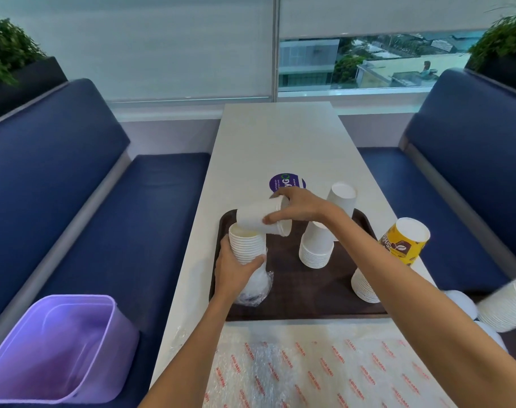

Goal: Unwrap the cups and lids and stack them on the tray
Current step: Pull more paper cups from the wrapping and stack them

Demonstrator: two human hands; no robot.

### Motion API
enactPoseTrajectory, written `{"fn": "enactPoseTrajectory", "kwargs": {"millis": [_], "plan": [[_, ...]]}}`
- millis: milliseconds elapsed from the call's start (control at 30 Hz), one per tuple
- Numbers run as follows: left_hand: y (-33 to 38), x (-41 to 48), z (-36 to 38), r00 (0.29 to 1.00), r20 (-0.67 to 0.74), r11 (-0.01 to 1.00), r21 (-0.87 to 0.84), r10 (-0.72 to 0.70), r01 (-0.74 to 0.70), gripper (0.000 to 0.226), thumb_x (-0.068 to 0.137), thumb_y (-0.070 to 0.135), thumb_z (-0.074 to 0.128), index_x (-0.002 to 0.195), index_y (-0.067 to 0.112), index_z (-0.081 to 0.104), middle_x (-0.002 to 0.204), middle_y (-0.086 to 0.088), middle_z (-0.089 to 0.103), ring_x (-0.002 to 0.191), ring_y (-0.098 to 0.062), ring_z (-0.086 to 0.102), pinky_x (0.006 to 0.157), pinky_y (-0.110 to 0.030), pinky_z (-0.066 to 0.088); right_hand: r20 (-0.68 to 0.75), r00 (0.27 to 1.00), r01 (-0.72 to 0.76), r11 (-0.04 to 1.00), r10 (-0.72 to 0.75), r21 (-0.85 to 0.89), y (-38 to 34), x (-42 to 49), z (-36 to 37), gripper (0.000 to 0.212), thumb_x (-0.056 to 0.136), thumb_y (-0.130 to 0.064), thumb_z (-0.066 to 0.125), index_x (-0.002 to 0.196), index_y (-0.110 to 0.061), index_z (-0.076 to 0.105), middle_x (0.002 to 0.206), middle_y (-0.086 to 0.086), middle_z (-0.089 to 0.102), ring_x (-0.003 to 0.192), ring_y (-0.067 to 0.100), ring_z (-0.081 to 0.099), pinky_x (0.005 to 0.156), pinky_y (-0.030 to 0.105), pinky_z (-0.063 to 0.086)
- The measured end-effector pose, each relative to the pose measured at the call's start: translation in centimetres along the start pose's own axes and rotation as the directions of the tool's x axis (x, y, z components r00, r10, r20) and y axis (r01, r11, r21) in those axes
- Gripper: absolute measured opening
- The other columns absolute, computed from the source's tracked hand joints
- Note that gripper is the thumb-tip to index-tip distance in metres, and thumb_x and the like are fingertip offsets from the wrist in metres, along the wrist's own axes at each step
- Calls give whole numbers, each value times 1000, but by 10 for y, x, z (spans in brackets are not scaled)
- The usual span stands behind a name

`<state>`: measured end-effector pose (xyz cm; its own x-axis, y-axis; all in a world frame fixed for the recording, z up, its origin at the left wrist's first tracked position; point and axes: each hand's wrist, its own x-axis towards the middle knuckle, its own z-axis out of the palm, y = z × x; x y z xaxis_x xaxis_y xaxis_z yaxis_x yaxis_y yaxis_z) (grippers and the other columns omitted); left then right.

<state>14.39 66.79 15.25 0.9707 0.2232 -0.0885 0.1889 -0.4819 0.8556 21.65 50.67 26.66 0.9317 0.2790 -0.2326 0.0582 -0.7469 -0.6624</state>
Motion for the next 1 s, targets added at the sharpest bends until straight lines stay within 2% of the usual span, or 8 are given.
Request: {"fn": "enactPoseTrajectory", "kwargs": {"millis": [167, 300, 400, 467, 600, 800, 933, 1000], "plan": [[2, -1, 0, 1000, -27, 1000, -13, -11, 10, 92, 73, 39, 79, 144, 20, 24, 146, -3, 39, 131, -25, 42, 106, -33, 36, 93, 995, -7, 978, 27, -207, 1, -6, 5, 44, 75, -41, 76, 105, -14, 58, 98, -1, 57, 89, 17, 53, 72, 25, 41], [0, -1, 1, 1000, -14, 1000, -12, 4, -4, 93, 71, 33, 81, 144, 17, 26, 145, -6, 41, 130, -26, 42, 105, -34, 38, -104, 994, -15, 999, 19, 33, 14, -10, 6, 51, 75, -39, 76, 114, -11, 56, 103, 1, 59, 95, 21, 56, 78, 30, 45], [-1, -1, 1, 1000, -17, 1000, 0, 12, -12, 94, 71, 32, 82, 144, 15, 26, 145, -7, 40, 131, -27, 41, 106, -36, 37, -501, 860, 56, 960, 93, 275, 26, -24, 3, 62, 74, -33, 79, 124, -11, 49, 105, -4, 54, 93, 15, 53, 77, 26, 41], [-2, -2, 2, 1000, -18, 999, 27, 20, -20, 94, 72, 34, 81, 145, 15, 24, 147, -7, 38, 133, -28, 40, 107, -37, 36, -653, 743, 111, 934, 150, 341, 38, -32, 8, 66, 74, -29, 80, 127, -10, 46, 106, -6, 51, 93, 11, 51, 77, 25, 40], [-1, -2, 3, 1000, -9, 1000, 23, 20, -20, 93, 73, 33, 80, 145, 15, 24, 148, -8, 37, 133, -29, 39, 108, -38, 36, -694, 667, 49, 914, 270, 403, 68, -33, 26, 71, 72, -31, 81, 130, -13, 44, 122, 3, 56, 105, 17, 55, 89, 35, 47], [-3, -2, 4, 1000, -13, 998, 60, 19, -18, 94, 74, 38, 78, 146, 16, 23, 150, -7, 35, 134, -29, 39, 109, -39, 35, -617, 718, -11, 892, 321, 452, 96, -28, 45, 85, 70, -28, 83, 137, -16, 32, 138, 6, 46, 127, 26, 47, 106, 46, 41], [-4, -1, 5, 1000, -11, 998, 60, 14, -13, 94, 74, 39, 78, 146, 16, 22, 150, -7, 35, 134, -29, 39, 109, -40, 34, -759, 575, 13, 925, 305, 381, 85, -28, 48, 90, 67, -44, 78, 140, -20, 31, 142, 5, 41, 128, 24, 42, 109, 48, 37], [-6, -1, 6, 1000, -8, 999, 54, 8, -7, 95, 74, 39, 78, 146, 17, 22, 150, -6, 34, 134, -29, 38, 110, -41, 34, -836, 512, 110, 949, 200, 294, 71, -30, 50, 82, 70, -44, 72, 139, -18, 35, 142, 5, 41, 128, 22, 40, 109, 39, 35]]}}
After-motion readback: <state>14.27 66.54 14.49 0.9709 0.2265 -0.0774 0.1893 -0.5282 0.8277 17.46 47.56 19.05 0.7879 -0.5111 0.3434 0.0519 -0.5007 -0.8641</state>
